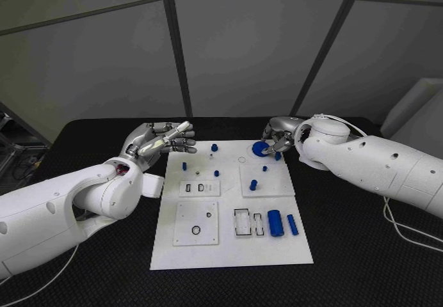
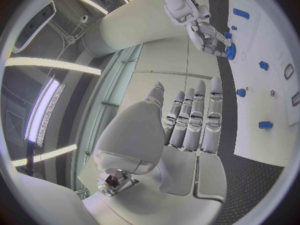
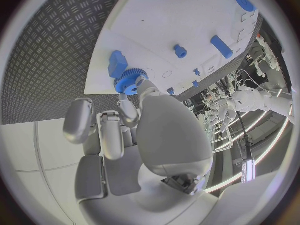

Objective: Assemble the parts on the task board

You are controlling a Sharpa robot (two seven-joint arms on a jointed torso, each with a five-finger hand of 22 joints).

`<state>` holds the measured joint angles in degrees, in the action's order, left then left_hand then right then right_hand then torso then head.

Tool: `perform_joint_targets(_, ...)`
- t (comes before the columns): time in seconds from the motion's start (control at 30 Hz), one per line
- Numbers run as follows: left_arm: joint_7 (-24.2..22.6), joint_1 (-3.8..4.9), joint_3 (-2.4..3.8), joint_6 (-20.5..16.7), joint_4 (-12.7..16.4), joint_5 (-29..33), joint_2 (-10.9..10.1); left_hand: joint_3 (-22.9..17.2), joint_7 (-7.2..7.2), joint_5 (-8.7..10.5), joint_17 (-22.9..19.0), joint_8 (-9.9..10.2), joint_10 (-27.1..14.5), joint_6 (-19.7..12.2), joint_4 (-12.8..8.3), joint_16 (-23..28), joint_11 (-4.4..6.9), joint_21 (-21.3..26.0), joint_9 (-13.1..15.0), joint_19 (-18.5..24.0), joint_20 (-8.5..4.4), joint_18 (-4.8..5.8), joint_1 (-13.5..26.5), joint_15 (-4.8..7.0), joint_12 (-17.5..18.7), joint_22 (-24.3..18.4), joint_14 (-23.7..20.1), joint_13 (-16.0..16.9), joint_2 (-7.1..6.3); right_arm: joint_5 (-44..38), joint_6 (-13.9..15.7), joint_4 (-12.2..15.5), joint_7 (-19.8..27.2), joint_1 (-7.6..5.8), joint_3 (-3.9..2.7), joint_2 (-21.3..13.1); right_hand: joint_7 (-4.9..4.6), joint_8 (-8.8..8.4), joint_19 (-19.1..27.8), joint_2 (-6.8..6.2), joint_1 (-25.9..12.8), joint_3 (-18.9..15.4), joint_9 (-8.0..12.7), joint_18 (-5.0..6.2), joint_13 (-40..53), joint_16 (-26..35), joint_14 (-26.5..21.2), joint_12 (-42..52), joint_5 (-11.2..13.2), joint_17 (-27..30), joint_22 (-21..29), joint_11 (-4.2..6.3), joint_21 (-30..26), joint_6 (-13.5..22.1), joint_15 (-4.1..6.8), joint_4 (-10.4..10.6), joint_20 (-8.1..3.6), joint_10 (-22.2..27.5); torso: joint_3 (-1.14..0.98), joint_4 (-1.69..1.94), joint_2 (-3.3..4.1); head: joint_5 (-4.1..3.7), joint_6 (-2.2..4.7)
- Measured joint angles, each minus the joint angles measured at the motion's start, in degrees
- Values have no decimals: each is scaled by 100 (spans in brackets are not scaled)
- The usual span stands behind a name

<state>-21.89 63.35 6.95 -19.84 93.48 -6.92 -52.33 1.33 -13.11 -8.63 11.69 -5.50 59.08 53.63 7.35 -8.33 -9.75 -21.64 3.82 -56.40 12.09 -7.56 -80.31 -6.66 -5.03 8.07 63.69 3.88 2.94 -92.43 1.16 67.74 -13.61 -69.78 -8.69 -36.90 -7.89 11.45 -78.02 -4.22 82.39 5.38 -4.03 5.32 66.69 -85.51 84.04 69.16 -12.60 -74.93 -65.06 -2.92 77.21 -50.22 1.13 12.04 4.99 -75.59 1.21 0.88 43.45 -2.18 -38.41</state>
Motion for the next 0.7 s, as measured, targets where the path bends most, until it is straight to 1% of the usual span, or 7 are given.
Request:
perform_joint_targets(0.1, 5, 0, 0, 2, -1, 0, 1, 0, 0, 0, 0, 0, 0, 0, 0, 0, 0, 0, 0, 0, 0, 1, 0, 0, 0, 0, 0, 0, 0, 12, 4, -5, 18, -3, -3, 7, 16, 17, 0, 79, -1, 47, -10, 0, 41, 0, 0, 50, 1, 0, -24, 30, 39, -123, 0, -5, 0, -32, 1, 0, 0, 3, -1)
perform_joint_targets(0.17, 7, 0, 0, 3, -2, 0, 1, 0, 0, 0, 0, 0, -3, 0, 0, 0, -3, 0, 0, 0, 0, 0, 0, 0, 4, -3, 0, 0, 0, 18, 7, -8, 23, -3, -3, 10, 27, 35, -21, 113, -7, 72, -15, 0, 73, 0, 0, 73, 2, 0, -36, 22, 39, -206, 0, 15, -21, -64, 1, 0, 0, 4, -1)
perform_joint_targets(0.23, 10, 0, 0, 3, -4, 0, 1, 0, 0, 0, 5, 0, -21, 0, 0, 0, -21, 0, 0, 0, 0, 0, 0, 0, 26, -9, 0, 0, 0, 22, 18, -11, 26, -4, -3, 12, 42, 55, -33, 157, -22, 126, -14, -1, 111, 0, -15, 89, -5, 0, -58, 47, 39, -334, 27, 17, -33, -89, 1, 0, 1, 5, -3)
perform_joint_targets(0.4, 16, 0, 0, 6, -7, 0, 2, 0, 0, 0, 5, 0, -21, 0, 0, 0, -21, 0, 0, 0, 0, 0, 0, 0, 26, -9, 0, 0, 0, 23, 54, -10, 23, -1, 2, 13, -5, 101, -62, 246, 55, 308, -13, 0, 181, -26, -12, 143, 54, 0, -109, 98, 65, -440, 80, -74, -62, -141, 2, 0, 1, 5, -9)
perform_joint_targets(0.47, 18, 0, 0, 7, -9, 0, 2, 0, 0, 0, 5, 0, -21, 0, 0, 0, -21, 0, 0, 0, 0, 0, 0, 0, 26, -9, 0, 1, 0, 12, 83, -1, 16, 4, 4, 11, -7, 101, -75, 261, 70, 358, -11, 0, 200, -26, 0, 160, 59, 0, -129, 118, 88, -442, 104, -124, -75, -162, 3, 0, 1, 5, -9)
perform_joint_targets(0.63, 26, 0, 0, 10, -17, 0, 1, 0, 0, 0, 5, 0, -21, 0, 0, 0, -21, 0, 0, 0, 0, 0, 0, 0, 26, -8, 0, 1, 0, -33, 198, 65, 9, 14, 7, 0, -8, 101, -93, 260, 71, 437, -6, 0, 236, -49, 0, 188, 72, 1, -175, 138, 105, -443, 104, -203, -93, -181, 2, 0, 1, 12, -9)
perform_joint_targets(0.7, 29, 0, 0, 11, -21, 0, 0, 0, 0, 0, 4, 0, -21, 0, 0, 0, -21, 0, 0, 0, 0, 0, 0, 0, 26, -8, 0, 1, 0, -56, 275, 130, 8, 14, 7, -12, -8, 100, -113, 260, 71, 448, -2, 0, 250, -49, 0, 204, -4, 1, -195, 138, 111, -443, 104, -214, -113, -181, 1, 0, 1, 13, -4)
